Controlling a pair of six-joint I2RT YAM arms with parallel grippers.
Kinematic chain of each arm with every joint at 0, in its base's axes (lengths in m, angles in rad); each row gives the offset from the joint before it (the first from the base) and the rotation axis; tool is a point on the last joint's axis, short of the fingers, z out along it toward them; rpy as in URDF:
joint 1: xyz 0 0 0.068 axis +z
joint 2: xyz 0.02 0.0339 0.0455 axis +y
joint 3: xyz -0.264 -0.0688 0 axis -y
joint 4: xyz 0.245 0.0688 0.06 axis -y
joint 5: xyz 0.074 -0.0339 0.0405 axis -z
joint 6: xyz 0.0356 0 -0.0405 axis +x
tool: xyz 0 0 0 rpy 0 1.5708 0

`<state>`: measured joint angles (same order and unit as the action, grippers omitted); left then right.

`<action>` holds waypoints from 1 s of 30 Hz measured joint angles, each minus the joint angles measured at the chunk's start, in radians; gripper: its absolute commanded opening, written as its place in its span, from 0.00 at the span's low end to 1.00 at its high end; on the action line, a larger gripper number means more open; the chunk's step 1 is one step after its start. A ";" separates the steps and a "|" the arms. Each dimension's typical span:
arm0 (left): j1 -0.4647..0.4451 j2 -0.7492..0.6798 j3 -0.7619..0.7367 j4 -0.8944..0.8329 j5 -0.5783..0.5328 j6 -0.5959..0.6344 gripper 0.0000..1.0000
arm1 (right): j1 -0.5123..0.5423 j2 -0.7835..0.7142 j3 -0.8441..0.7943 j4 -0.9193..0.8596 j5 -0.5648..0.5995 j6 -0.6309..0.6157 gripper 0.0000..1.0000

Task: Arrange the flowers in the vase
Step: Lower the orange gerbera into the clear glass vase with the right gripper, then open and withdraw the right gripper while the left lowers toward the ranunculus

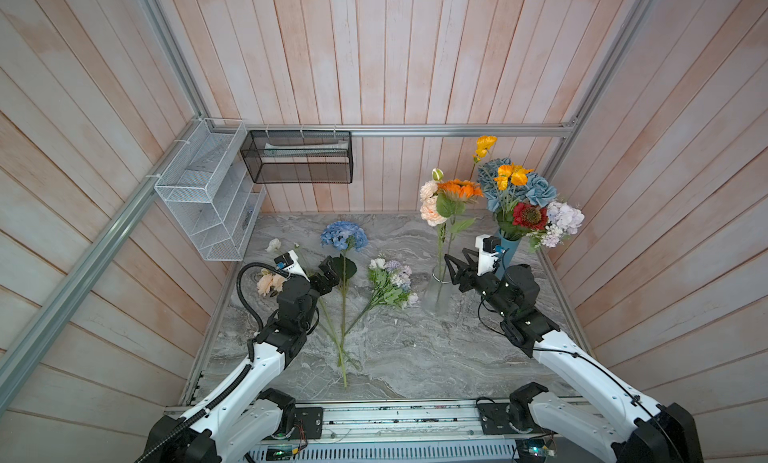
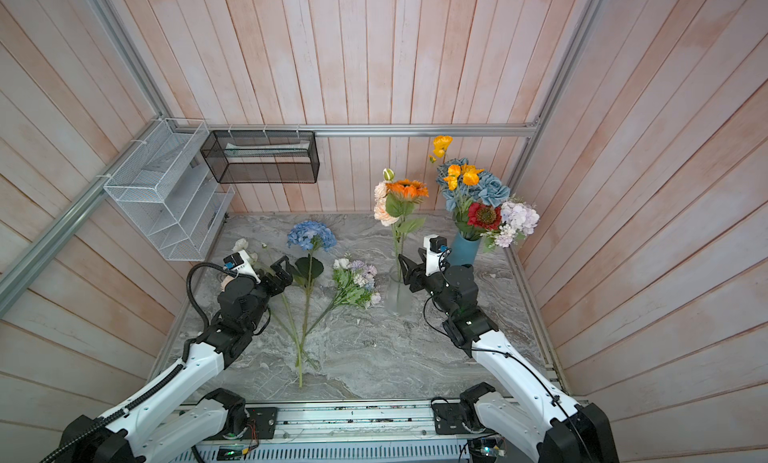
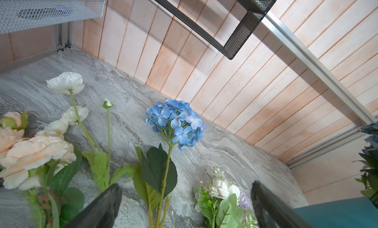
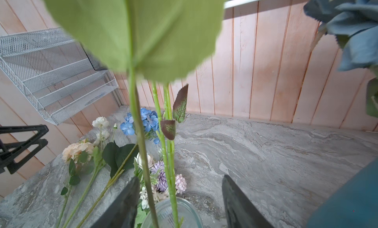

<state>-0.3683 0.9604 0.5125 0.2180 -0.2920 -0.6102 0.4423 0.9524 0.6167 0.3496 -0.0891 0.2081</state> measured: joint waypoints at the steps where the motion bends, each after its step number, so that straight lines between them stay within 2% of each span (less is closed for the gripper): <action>1: 0.000 -0.001 0.000 -0.015 0.003 0.000 1.00 | 0.000 -0.018 0.006 -0.011 0.005 -0.002 0.69; 8: 0.000 -0.015 -0.017 -0.130 0.028 -0.016 0.96 | 0.000 -0.104 0.069 -0.015 -0.006 -0.009 0.70; 14: 0.000 -0.041 -0.065 -0.214 0.058 -0.031 0.88 | 0.000 -0.094 0.080 0.025 -0.088 0.010 0.70; 18: 0.000 -0.026 -0.082 -0.257 0.078 -0.031 0.85 | 0.020 -0.051 0.087 0.080 -0.168 0.038 0.69; 22: 0.000 0.030 -0.082 -0.264 0.096 -0.031 0.79 | 0.097 0.014 0.113 0.142 -0.212 0.048 0.69; 30: 0.000 0.187 -0.080 -0.303 0.101 -0.031 0.74 | 0.208 0.171 0.159 0.181 -0.229 0.034 0.69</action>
<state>-0.3683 1.1477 0.4328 -0.0853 -0.1905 -0.6415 0.6498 1.1229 0.7761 0.5304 -0.3176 0.2424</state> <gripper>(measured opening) 0.740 0.690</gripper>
